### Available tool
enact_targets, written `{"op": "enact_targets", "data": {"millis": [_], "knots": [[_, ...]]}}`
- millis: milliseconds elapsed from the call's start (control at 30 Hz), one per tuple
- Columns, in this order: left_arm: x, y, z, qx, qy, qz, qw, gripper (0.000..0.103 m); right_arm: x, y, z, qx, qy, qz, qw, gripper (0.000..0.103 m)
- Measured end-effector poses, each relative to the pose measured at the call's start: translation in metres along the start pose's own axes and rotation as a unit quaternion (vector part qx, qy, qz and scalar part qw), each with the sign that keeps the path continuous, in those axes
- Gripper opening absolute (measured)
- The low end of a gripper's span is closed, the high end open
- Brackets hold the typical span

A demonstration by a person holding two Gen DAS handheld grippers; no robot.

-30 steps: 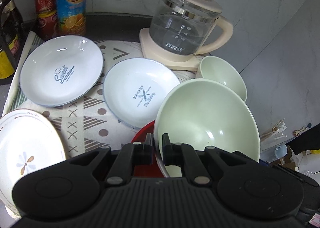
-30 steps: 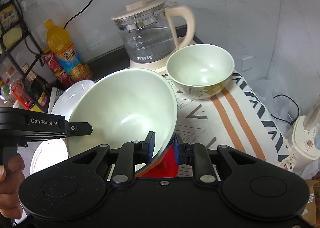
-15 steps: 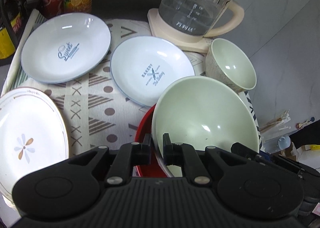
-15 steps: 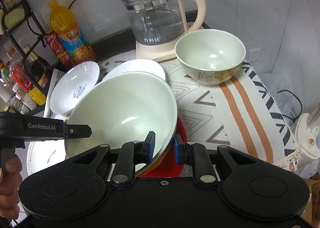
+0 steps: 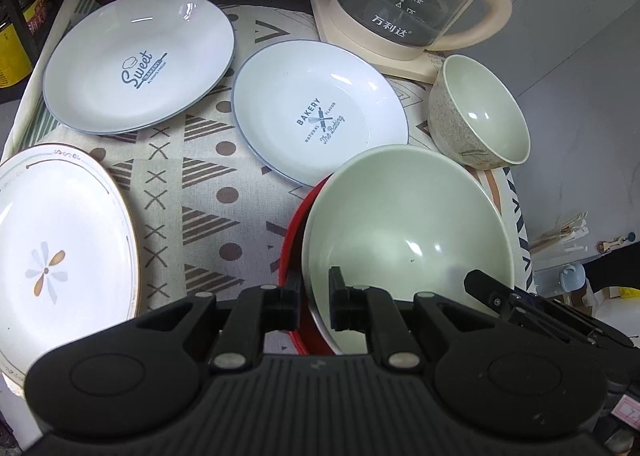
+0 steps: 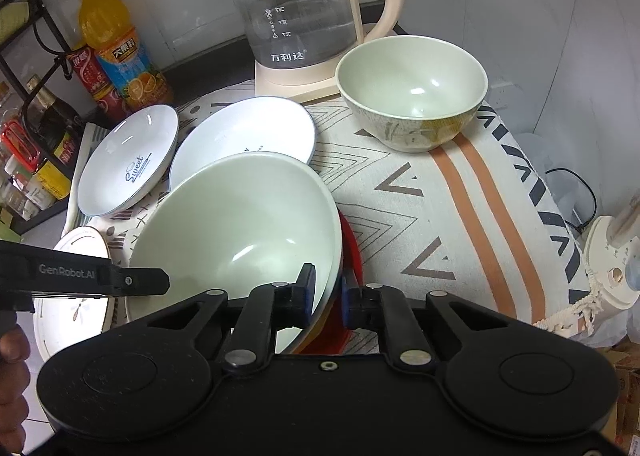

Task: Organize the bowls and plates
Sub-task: 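Lower the green bowl into the red bowl and open the right tool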

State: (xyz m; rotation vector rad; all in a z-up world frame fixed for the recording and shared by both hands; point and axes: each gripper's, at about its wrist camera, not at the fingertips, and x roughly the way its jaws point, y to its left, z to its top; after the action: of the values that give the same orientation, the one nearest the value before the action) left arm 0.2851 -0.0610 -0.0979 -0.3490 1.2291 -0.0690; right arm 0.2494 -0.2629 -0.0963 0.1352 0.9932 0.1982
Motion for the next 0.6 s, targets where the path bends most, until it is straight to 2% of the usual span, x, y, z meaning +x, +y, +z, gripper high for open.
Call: {"op": "enact_targets", "data": {"millis": [367,600], "knots": [[-0.008,-0.002,0.004,0.013,0.012,0.008,0.9998,0.013,0.006,-0.001,0.002,0.006,0.004,0.000,1.000,0.010],[-0.018,0.004,0.011,0.017,-0.004,0.019,0.9997,0.018,0.010,0.000,0.004,0.004,0.000,-0.003,1.000,0.006]]}}
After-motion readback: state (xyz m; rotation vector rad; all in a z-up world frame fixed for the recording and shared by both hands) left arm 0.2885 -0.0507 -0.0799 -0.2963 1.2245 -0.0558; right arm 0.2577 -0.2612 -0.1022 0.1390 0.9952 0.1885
